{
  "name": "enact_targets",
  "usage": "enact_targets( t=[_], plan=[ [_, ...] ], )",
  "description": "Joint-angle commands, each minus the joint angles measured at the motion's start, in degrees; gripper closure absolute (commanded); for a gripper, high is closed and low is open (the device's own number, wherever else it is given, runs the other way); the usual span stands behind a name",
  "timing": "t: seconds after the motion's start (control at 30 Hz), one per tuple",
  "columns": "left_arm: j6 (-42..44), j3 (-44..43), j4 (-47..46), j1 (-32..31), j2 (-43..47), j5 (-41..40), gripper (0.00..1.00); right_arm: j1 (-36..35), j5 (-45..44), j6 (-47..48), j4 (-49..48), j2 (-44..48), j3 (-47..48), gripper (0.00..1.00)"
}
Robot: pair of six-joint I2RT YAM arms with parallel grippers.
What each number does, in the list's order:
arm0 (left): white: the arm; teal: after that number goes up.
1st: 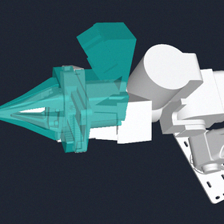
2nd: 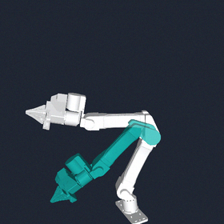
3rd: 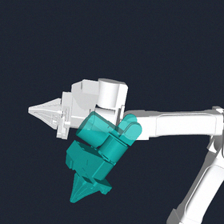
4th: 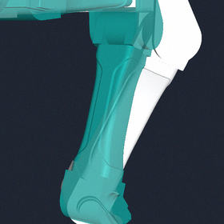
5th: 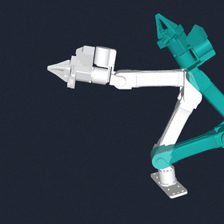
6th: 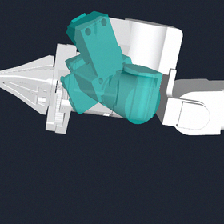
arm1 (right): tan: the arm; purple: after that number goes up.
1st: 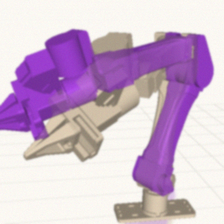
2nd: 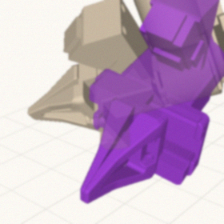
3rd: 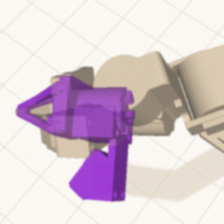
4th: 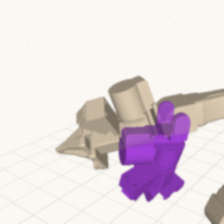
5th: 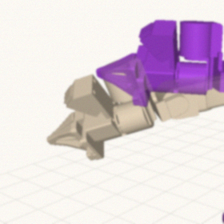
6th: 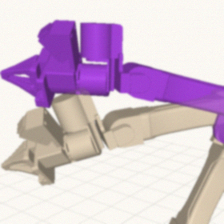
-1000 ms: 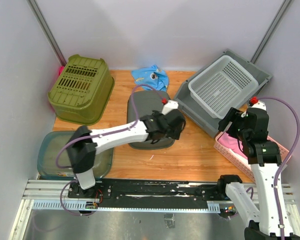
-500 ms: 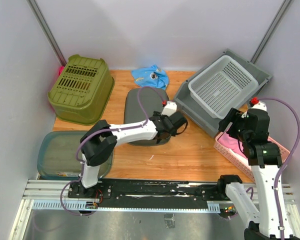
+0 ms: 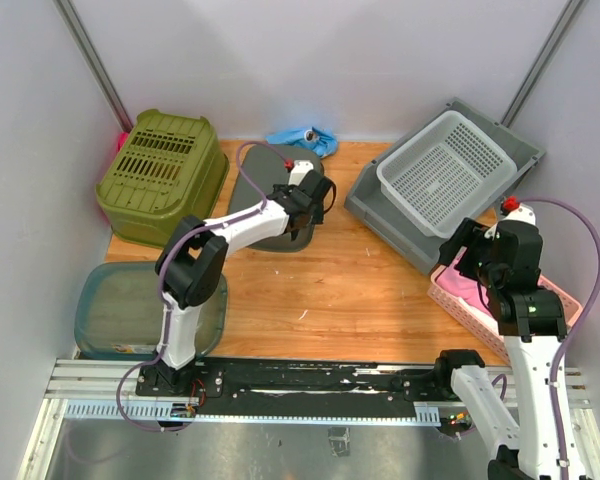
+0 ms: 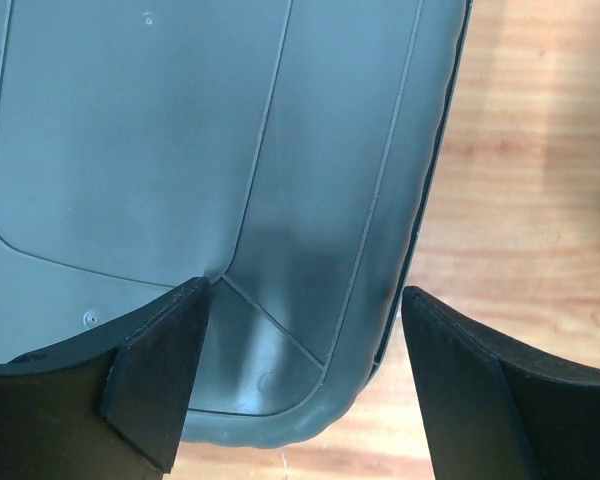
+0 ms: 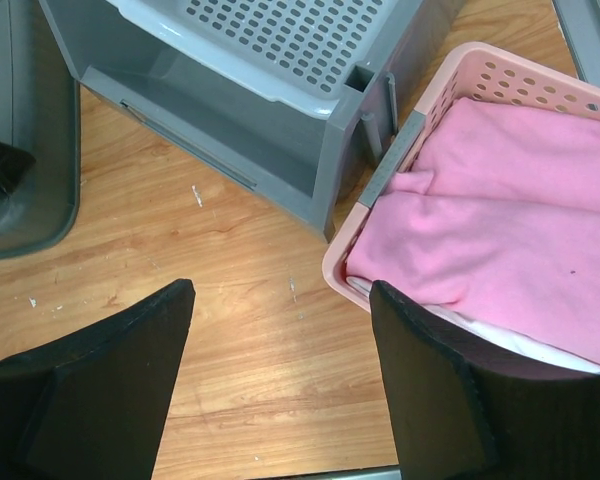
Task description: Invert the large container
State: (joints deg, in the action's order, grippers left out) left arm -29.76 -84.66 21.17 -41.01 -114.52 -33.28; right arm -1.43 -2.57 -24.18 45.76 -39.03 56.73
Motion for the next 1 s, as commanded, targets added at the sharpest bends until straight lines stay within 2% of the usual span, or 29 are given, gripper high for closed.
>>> enact_targets(
  t=[0.0, 0.33, 0.57, 0.73, 0.83, 0.87, 0.97],
  plan=[
    [0.15, -3.96, 2.33, 3.01, -4.28, 4.26, 0.19, 0.9, -0.57, 0.72, 2.08, 1.06, 1.77, 0.27],
    [0.67, 1.19, 0.97, 7.93, 3.18, 5.33, 0.17, 0.9, -3.72, 4.34, 3.26, -0.97, 3.19, 0.27],
    [3.21, 0.17, 1.69, 9.63, 3.26, 7.19, 0.14, 0.63, 3.92, 5.66, -0.35, -8.87, 7.73, 0.31],
    [2.6, -1.73, 3.43, 9.64, 8.61, 9.4, 0.12, -4.87, 5.05, 8.89, -5.61, -16.44, 9.44, 0.34],
    [2.97, -1.16, 3.57, 9.64, 14.12, 15.01, 0.07, -10.03, 2.8, 13.57, -9.63, -22.3, 10.3, 0.37],
    [3.71, -0.31, 2.92, 9.6, 16.09, 18.24, 0.05, -11.24, 2.69, 16.54, -11.24, -24.53, 10.33, 0.41],
    [5.83, 2.53, 2.42, 9.6, 21.38, 26.59, 0.01, -12.35, 3.74, 22.9, -15.93, -30.99, 11.03, 0.42]
  ],
)
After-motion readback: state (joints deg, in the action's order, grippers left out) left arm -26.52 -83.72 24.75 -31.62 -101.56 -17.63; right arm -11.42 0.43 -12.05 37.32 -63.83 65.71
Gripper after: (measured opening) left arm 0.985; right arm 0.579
